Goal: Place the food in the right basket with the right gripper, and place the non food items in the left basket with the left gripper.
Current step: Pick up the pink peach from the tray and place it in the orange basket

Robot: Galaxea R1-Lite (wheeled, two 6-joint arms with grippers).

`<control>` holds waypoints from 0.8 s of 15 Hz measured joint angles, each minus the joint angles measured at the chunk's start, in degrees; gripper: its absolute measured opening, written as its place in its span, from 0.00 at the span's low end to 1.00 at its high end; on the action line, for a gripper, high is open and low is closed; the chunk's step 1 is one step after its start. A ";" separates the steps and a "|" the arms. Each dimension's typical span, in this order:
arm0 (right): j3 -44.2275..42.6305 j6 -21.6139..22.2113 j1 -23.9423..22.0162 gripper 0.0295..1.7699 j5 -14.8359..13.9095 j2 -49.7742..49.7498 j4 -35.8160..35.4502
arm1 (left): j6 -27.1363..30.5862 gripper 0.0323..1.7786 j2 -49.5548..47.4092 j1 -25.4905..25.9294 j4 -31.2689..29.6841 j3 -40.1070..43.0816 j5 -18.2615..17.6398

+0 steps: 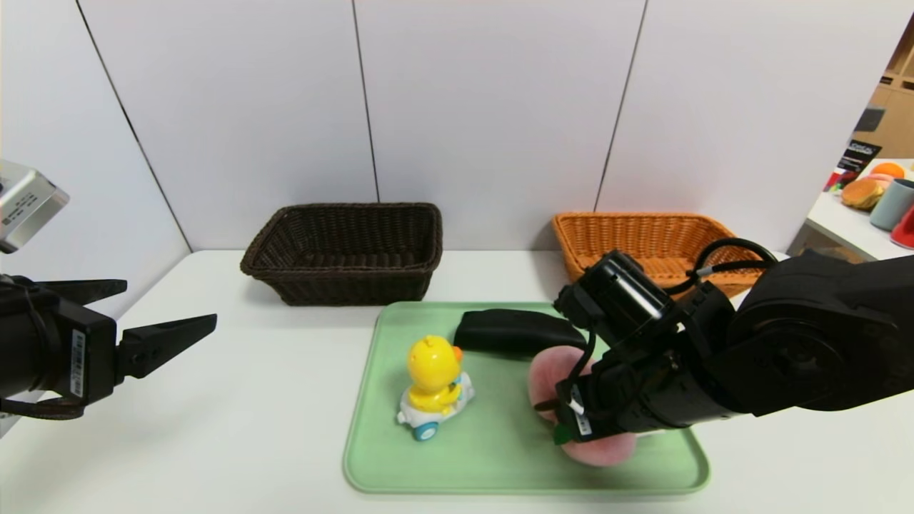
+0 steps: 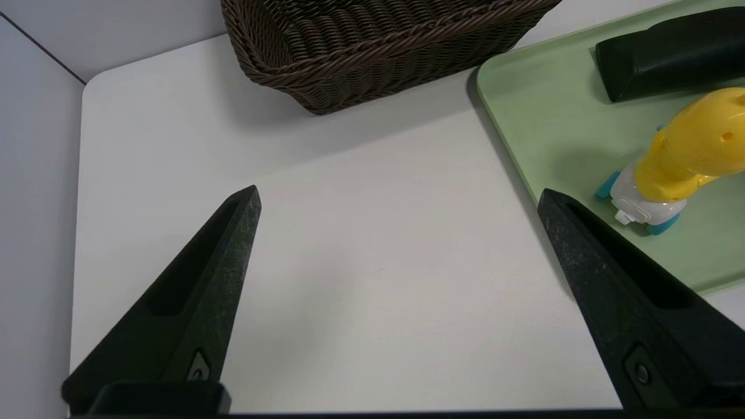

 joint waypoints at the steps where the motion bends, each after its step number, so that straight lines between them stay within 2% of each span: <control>1: -0.02 0.00 0.04 0.43 0.04 -0.35 0.07 | 0.00 0.95 0.00 0.00 0.00 0.00 0.02; 5: -1.57 0.88 1.22 0.40 0.15 -4.63 0.44 | -0.05 0.95 -0.04 0.00 -0.02 0.10 0.07; 9: -7.08 2.90 2.40 0.40 0.04 -11.50 1.87 | -0.05 0.95 -0.13 0.00 0.00 0.45 0.05; 12: -13.80 2.90 0.48 0.40 -0.73 -15.02 1.07 | -0.05 0.95 -0.28 0.00 0.00 1.19 0.07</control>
